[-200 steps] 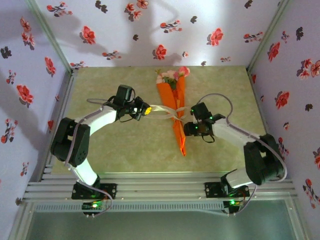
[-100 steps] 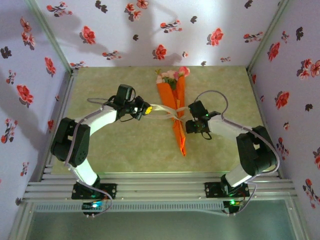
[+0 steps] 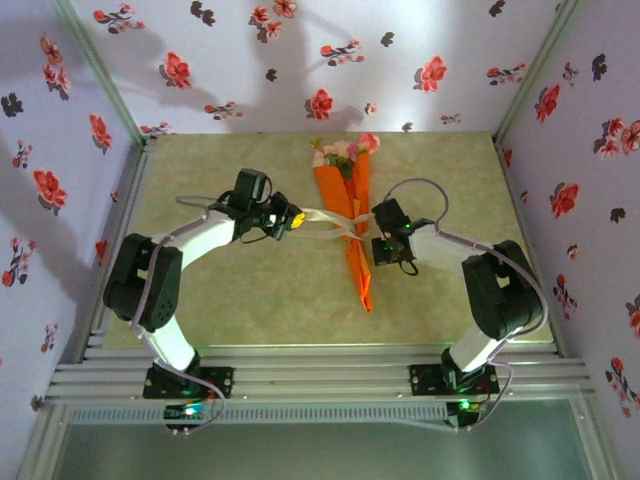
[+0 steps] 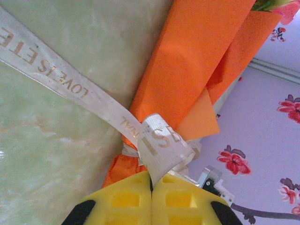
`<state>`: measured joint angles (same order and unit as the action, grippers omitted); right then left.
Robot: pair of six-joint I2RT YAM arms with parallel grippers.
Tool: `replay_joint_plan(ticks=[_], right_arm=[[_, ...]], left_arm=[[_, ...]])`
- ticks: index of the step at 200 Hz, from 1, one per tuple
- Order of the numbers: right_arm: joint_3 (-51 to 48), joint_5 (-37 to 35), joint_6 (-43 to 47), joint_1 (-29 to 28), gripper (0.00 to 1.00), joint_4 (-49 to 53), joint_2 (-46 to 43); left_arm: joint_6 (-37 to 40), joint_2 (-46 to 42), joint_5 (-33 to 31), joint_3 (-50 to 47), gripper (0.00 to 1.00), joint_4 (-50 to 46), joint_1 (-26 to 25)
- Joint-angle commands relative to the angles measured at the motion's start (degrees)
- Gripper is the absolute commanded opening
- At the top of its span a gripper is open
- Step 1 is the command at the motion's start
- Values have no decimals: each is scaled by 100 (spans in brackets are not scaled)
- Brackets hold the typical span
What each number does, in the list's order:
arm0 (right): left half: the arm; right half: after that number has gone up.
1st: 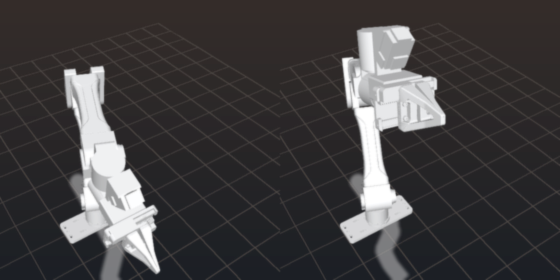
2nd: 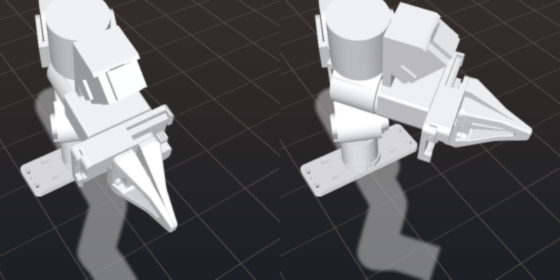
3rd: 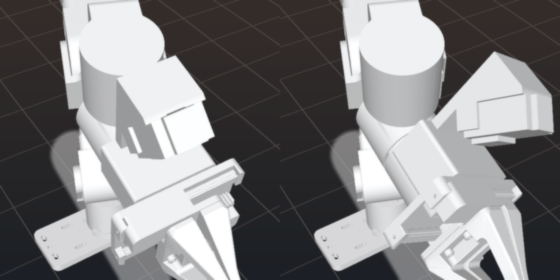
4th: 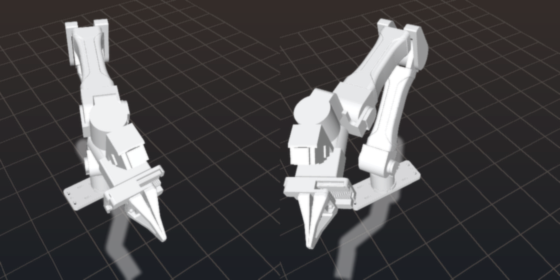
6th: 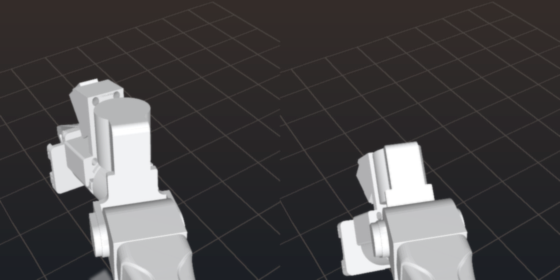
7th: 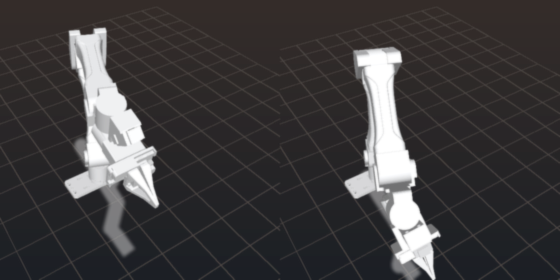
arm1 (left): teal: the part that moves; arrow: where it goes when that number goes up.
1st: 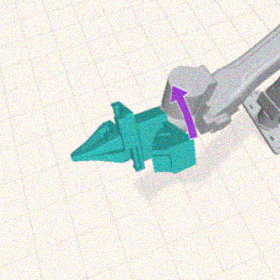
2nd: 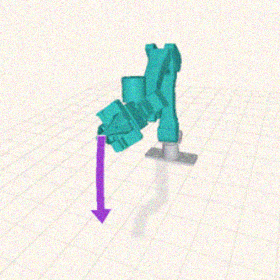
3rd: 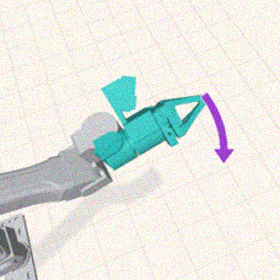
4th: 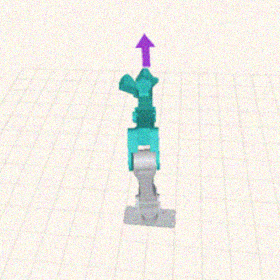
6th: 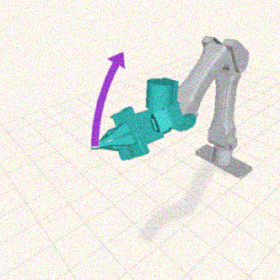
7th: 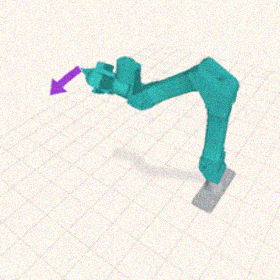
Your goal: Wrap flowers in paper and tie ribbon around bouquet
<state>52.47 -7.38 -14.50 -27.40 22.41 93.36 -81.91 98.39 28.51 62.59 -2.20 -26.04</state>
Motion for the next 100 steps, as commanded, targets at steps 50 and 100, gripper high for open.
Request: replay_joint_plan(ticks=[50,100], right_arm=[[-323,-389,-558,242,0,220,-885],[-433,-104,-757,367,0,314,-1067]], left_arm=[[27,49,67,168,0,18,-26],[17,58,67,157,0,27,-24]])
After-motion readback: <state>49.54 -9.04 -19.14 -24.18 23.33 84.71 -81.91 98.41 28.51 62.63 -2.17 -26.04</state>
